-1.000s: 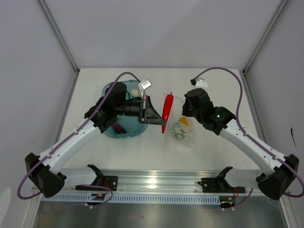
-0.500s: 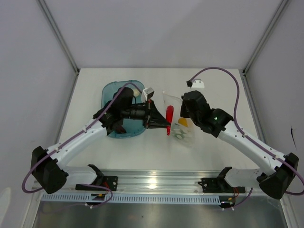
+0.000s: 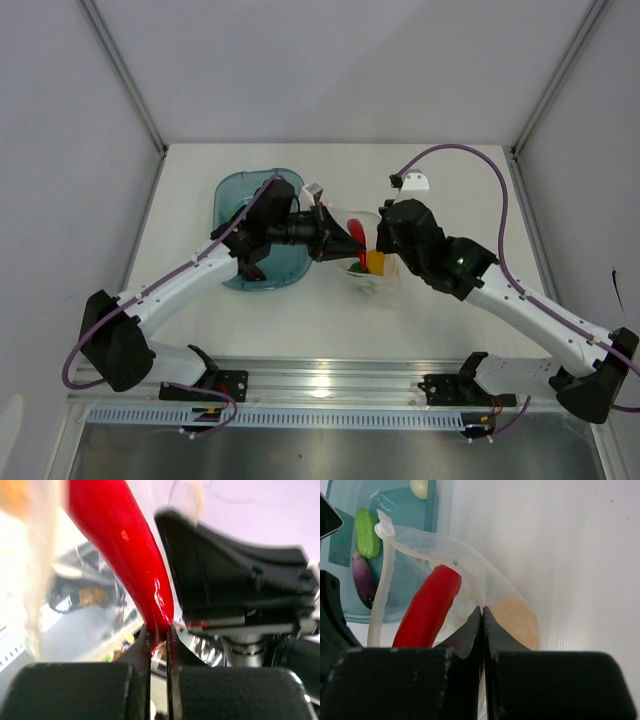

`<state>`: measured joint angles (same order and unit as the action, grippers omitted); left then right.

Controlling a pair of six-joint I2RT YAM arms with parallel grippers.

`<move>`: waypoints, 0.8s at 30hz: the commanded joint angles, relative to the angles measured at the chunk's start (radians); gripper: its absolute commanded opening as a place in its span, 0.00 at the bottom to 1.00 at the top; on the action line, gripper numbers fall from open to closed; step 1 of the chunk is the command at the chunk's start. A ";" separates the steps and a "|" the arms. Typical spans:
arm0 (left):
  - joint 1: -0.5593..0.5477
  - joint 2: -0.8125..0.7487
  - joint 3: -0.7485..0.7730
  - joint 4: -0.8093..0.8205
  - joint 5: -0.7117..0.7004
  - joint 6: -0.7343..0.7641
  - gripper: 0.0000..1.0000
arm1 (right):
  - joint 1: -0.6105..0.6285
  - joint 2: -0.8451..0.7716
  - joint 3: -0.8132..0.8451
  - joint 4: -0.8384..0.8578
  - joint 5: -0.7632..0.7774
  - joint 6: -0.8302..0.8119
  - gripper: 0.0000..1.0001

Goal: Place the food in the zip-top bag and seal the zipper
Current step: Place the fake vegetable in the zipper food storage bag.

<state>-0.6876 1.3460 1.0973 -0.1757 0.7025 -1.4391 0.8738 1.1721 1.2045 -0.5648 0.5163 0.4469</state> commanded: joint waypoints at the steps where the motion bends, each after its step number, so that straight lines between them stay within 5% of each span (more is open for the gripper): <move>1: 0.010 0.010 0.053 -0.015 -0.078 -0.033 0.06 | 0.008 -0.035 0.023 0.016 0.047 0.001 0.00; 3: 0.010 0.037 0.050 0.024 -0.081 -0.037 0.13 | 0.008 -0.034 0.023 0.013 0.047 0.001 0.00; 7: 0.008 0.082 0.067 0.039 -0.066 -0.018 0.57 | 0.010 -0.035 0.021 0.006 0.045 0.003 0.00; 11: 0.008 0.099 0.105 0.048 -0.025 0.083 0.67 | 0.011 -0.038 0.023 0.000 0.054 -0.005 0.00; 12: 0.008 0.096 0.136 0.021 -0.031 0.121 0.81 | 0.011 -0.040 0.023 -0.004 0.057 -0.007 0.00; 15: 0.010 0.053 0.205 -0.142 -0.127 0.281 0.87 | 0.010 -0.043 0.023 -0.007 0.060 -0.010 0.00; 24: 0.019 -0.172 0.175 -0.232 -0.368 0.532 0.86 | -0.002 -0.037 0.027 -0.021 0.053 -0.001 0.00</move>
<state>-0.6800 1.2552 1.2606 -0.3668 0.4519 -1.0473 0.8772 1.1568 1.2045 -0.5884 0.5419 0.4397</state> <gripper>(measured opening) 0.865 0.006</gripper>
